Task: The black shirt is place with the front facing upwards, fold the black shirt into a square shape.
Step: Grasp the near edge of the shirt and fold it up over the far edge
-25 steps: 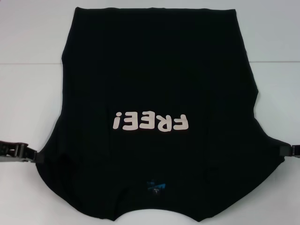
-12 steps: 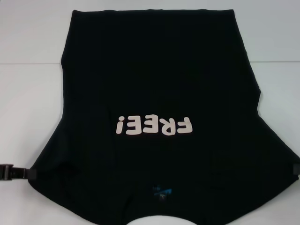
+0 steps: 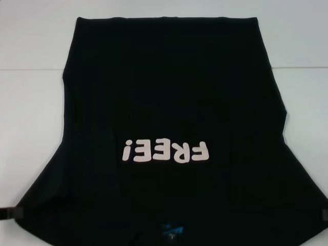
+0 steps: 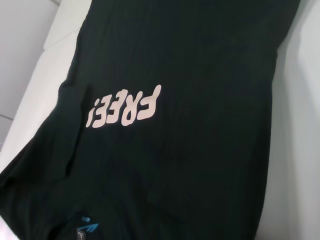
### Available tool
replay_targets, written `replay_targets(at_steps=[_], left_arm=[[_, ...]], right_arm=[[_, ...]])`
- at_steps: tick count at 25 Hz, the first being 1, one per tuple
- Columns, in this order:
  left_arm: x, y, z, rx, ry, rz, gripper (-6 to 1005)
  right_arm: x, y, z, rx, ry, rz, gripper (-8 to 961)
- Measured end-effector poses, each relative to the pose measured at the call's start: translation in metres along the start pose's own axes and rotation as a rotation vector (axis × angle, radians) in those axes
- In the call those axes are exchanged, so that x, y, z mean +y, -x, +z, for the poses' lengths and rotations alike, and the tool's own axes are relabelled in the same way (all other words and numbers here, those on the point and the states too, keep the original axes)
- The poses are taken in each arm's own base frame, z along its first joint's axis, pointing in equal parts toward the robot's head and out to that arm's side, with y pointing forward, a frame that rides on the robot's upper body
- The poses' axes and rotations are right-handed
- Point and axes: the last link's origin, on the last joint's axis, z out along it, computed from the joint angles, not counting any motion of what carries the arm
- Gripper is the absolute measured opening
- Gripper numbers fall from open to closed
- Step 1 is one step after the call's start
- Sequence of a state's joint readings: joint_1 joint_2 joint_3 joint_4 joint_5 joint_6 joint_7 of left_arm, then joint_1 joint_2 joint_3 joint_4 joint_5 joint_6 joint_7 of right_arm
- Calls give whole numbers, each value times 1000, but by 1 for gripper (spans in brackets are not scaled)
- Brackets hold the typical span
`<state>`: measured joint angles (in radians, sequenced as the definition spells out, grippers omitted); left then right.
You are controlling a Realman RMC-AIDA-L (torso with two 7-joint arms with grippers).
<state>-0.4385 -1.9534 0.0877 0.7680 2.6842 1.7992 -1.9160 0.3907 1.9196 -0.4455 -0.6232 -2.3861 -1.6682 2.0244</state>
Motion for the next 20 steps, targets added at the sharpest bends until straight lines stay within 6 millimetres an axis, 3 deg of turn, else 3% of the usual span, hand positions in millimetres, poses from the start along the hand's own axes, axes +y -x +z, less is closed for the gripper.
replay_targets(at_steps=[8, 14, 20], left_arm=[[-4, 25, -7, -22, 24, 27, 12], [-2, 21, -8, 2, 59, 89, 12], [6, 15, -11, 140, 126, 169, 13]], right_arm=[[5, -24, -10, 34, 68, -52, 38], [12, -24, -14, 50, 123, -152, 39], [26, -17, -12, 67, 209, -242, 40]])
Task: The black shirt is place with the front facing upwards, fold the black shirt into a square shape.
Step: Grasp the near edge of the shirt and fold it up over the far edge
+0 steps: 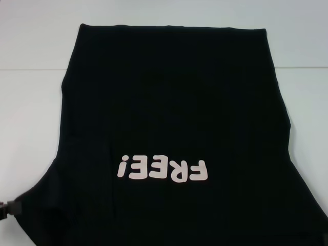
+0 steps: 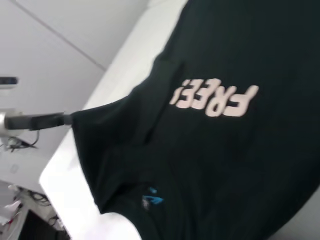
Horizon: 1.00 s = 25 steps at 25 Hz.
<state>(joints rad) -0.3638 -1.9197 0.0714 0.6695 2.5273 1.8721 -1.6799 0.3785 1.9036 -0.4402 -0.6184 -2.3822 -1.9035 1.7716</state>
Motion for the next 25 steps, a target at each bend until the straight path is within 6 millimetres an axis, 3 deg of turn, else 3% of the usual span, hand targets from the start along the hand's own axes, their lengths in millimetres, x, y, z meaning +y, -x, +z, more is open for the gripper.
replay_targets(at_steps=[8, 13, 19, 25], left_arm=[[2, 5, 0, 0, 15, 10, 14], [5, -2, -1, 99, 37, 44, 15], [4, -36, 10, 273, 47, 91, 15], [-9, -88, 51, 358, -24, 63, 16]], right_arm=[[-1, 3, -1, 16, 4, -35, 42], [4, 10, 1, -10, 54, -95, 42], [12, 42, 3, -123, 100, -198, 43], [9, 92, 6, -275, 45, -249, 44]])
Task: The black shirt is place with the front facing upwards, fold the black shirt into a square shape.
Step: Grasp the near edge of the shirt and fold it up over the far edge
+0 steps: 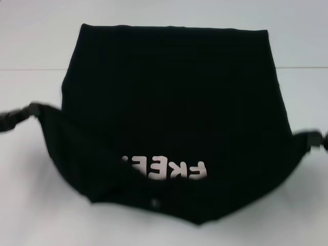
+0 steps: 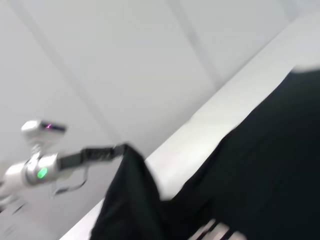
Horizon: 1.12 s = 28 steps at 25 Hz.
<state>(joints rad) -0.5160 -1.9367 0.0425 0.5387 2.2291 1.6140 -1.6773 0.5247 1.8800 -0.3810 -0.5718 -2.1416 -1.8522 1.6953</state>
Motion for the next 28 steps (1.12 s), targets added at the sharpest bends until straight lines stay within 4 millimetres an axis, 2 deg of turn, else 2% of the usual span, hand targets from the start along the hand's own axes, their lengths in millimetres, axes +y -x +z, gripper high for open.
replay_targets(at_steps=[8, 14, 22, 28], left_arm=[[-8, -33, 76, 54, -148, 59, 17], [-5, -44, 110, 96, -226, 130, 17], [-5, -41, 133, 143, -321, 209, 18], [-6, -34, 144, 158, -383, 278, 19]], right_arm=[[-37, 36, 8, -139, -239, -50, 46], [-56, 52, 28, -196, -380, -112, 47], [-72, 61, 61, -213, -523, -195, 48], [-84, 57, 82, -191, -648, -231, 49]])
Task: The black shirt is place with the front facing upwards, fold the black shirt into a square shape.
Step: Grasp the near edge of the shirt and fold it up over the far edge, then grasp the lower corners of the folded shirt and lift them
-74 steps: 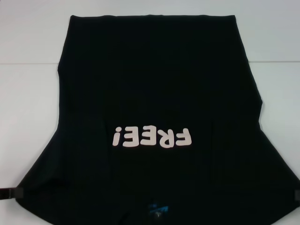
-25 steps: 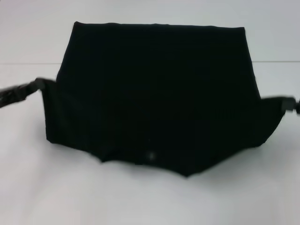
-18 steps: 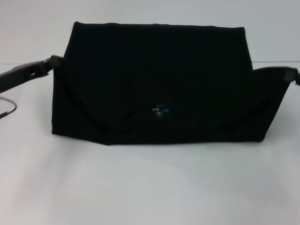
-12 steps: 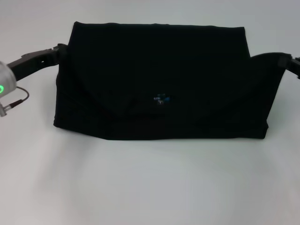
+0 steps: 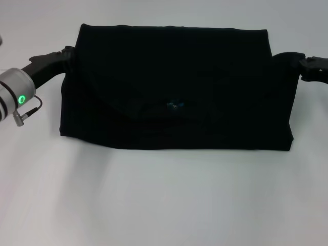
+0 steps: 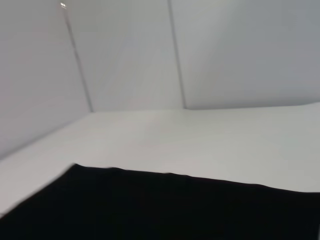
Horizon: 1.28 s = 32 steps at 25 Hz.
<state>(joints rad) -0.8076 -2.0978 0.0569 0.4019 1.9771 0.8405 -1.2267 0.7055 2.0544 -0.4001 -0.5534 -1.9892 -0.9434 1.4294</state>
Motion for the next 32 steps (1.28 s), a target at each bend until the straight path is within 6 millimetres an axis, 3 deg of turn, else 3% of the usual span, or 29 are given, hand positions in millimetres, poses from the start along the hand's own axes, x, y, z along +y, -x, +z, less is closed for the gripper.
replay_targets(at_steps=[8, 18, 19, 25, 32], left_arm=[[16, 12, 15, 9, -85, 145, 20], [22, 24, 21, -54, -128, 235, 21], [21, 24, 21, -57, -131, 235, 59], [16, 27, 17, -59, -149, 223, 306], [-4, 23, 5, -16, -218, 165, 590]], right_arm=[[3, -4, 18, -13, -98, -13, 50], [1, -1, 24, -27, -151, 23, 52], [2, -1, 25, -24, -147, 18, 52], [2, -1, 28, -7, -165, 15, 301], [-4, 0, 22, -43, -183, 60, 523]])
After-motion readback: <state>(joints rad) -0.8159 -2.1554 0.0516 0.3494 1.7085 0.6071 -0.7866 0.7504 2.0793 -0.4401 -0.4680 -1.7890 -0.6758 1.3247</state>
